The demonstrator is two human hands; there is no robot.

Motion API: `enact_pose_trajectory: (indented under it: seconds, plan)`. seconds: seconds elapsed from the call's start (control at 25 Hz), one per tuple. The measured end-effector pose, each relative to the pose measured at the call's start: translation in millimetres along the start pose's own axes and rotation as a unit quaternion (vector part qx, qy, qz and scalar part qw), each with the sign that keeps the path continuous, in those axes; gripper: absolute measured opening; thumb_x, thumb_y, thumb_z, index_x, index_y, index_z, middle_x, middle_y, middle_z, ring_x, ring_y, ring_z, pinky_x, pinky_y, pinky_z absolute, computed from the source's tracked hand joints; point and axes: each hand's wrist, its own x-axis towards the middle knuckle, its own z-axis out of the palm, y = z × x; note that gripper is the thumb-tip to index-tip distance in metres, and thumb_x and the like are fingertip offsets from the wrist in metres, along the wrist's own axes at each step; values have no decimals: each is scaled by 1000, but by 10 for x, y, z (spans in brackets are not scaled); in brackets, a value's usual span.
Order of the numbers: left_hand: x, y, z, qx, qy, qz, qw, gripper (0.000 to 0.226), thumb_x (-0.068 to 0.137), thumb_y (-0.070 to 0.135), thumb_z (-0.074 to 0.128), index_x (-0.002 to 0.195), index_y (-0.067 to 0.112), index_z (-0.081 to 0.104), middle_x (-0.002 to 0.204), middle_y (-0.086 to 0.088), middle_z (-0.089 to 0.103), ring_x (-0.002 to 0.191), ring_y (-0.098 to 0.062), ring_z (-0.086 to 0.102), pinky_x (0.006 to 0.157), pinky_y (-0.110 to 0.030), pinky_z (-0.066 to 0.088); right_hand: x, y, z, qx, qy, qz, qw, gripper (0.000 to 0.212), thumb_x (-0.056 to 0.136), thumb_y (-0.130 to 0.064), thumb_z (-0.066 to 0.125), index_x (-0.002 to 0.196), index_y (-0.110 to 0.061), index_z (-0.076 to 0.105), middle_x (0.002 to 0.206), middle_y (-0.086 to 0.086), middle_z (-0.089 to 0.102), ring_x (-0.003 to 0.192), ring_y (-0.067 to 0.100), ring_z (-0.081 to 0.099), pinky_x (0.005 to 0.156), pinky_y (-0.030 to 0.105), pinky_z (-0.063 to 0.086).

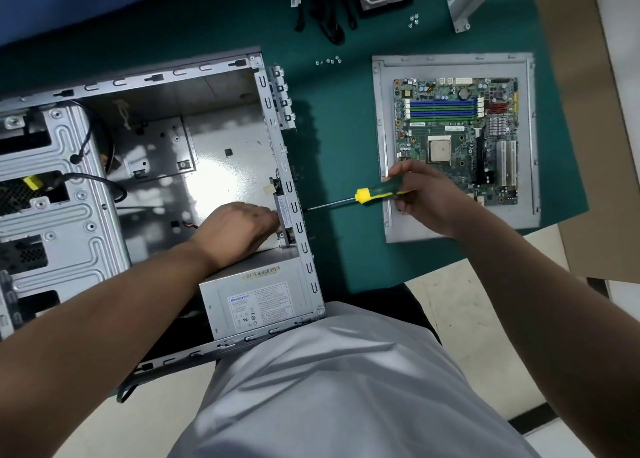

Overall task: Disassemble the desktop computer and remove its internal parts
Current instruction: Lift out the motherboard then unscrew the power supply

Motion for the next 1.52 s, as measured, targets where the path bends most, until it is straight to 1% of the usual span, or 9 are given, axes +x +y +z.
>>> enact_pose_trajectory:
  seconds: [0.04, 0.2, 0.28, 0.36, 0.56, 0.76, 1.16, 1.32, 1.52]
  plan:
    - [-2, -5, 4, 1, 0, -1, 1000, 26, 92, 19, 41, 77, 8, 60, 67, -11, 63, 54, -33, 61, 54, -39, 56, -10, -12, -11, 56, -22, 18, 998, 22, 98, 1, 43, 96, -13, 60, 94, 10, 64, 70, 21, 60, 62, 29, 45]
    - [0, -8, 24, 7, 13, -7, 1000, 27, 93, 22, 42, 76, 9, 60, 64, -11, 62, 53, -33, 60, 53, -37, 55, 3, 32, 38, -76, 13, 17, 997, 24, 105, -30, 53, 106, -7, 62, 92, 14, 67, 64, 17, 62, 56, 24, 52]
    - [1, 0, 33, 2, 30, -10, 1000, 30, 95, 25, 42, 76, 10, 59, 62, -9, 61, 51, -32, 59, 52, -34, 53, -5, 41, 59, -7, 24, 2, 1000, 11, 102, -7, 52, 97, -8, 62, 96, 10, 66, 72, 17, 61, 62, 23, 50]
    - [6, -5, 37, 3, 39, -5, 999, 32, 96, 28, 43, 77, 10, 60, 63, -8, 62, 50, -31, 60, 52, -33, 52, -6, 48, 8, 95, -16, 8, 995, 28, 94, 10, 45, 87, -12, 60, 107, 8, 67, 81, 18, 61, 69, 26, 47]
    - [-2, -21, 56, 1, 39, -3, 999, 34, 97, 31, 42, 80, 10, 65, 66, -7, 64, 54, -31, 62, 55, -33, 52, 43, 79, 60, -94, 60, 16, 994, 28, 102, -40, 53, 92, -17, 67, 77, 2, 68, 54, 10, 59, 53, 24, 48]
    - [2, -24, 64, 4, 41, 1, 999, 35, 97, 30, 43, 78, 9, 64, 65, -8, 63, 53, -30, 61, 55, -32, 52, 102, 106, 18, 97, 12, 16, 995, 29, 92, 9, 49, 83, -15, 63, 98, 7, 61, 72, 17, 55, 65, 26, 50]
    - [-7, -54, 104, 7, 48, 7, 999, 33, 98, 29, 43, 80, 11, 64, 66, -7, 63, 53, -30, 61, 56, -32, 51, 57, 118, 58, 161, 78, -1, 984, 27, 93, 11, 49, 80, -11, 60, 91, 6, 63, 71, 17, 57, 66, 25, 51]
    - [-3, -42, 101, -1, 54, 15, 998, 24, 96, 27, 45, 80, 14, 58, 63, -7, 61, 50, -30, 59, 55, -30, 49, -22, 262, 262, 23, 137, -58, 989, 19, 88, 6, 66, 94, -12, 63, 90, 4, 58, 73, 15, 56, 70, 24, 49]
    - [-5, -44, 90, 1, 54, 13, 998, 29, 96, 28, 43, 80, 11, 61, 63, -8, 62, 51, -30, 60, 56, -33, 51, -25, 458, 514, -293, 150, -194, 924, 27, 89, -21, 76, 108, -13, 58, 93, 2, 62, 80, 22, 57, 71, 32, 46]
